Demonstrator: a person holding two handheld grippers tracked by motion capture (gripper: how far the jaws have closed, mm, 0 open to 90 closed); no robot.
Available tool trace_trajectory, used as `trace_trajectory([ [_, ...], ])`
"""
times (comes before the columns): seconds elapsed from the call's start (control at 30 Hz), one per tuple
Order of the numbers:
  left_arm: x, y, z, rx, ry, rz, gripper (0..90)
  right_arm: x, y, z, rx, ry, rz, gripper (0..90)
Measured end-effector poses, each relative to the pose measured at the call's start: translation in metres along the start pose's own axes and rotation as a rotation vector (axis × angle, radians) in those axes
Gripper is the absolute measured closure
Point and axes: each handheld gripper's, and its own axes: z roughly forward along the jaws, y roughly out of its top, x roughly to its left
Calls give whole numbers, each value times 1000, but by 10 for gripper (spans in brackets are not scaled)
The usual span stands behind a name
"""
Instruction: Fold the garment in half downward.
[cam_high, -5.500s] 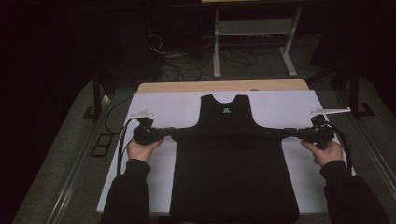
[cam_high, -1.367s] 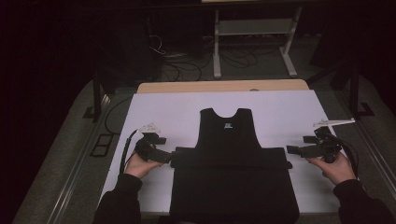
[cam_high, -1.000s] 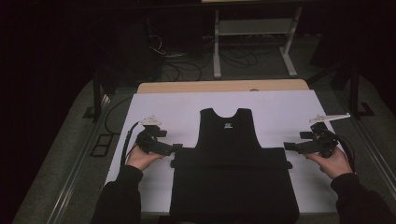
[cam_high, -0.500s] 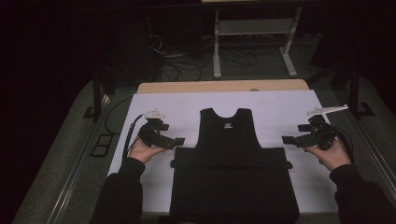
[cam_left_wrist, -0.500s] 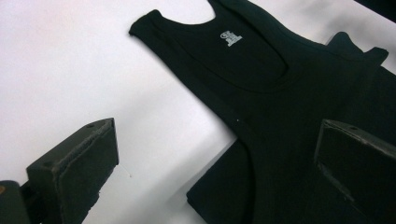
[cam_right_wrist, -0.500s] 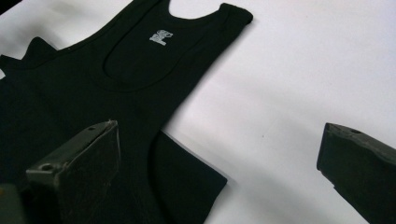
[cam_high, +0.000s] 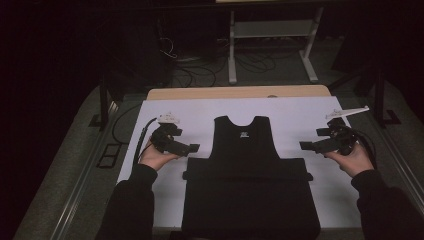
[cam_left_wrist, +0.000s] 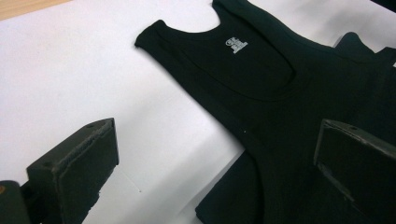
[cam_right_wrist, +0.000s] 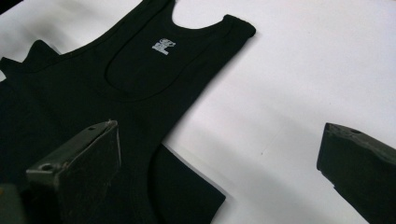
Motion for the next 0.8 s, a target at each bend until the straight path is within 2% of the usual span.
trace_trajectory([
  [0.23,3,7,1,2,-3,-1,0,-2,8,3,6,-2,-11,0],
  [0.6,7,23,2,12,-8,24,0,-3,27,8,13,-3,-34,0],
  [0.8,10,26,8,-15,-14,4,0,-4,38,13,16,12,-54,0],
])
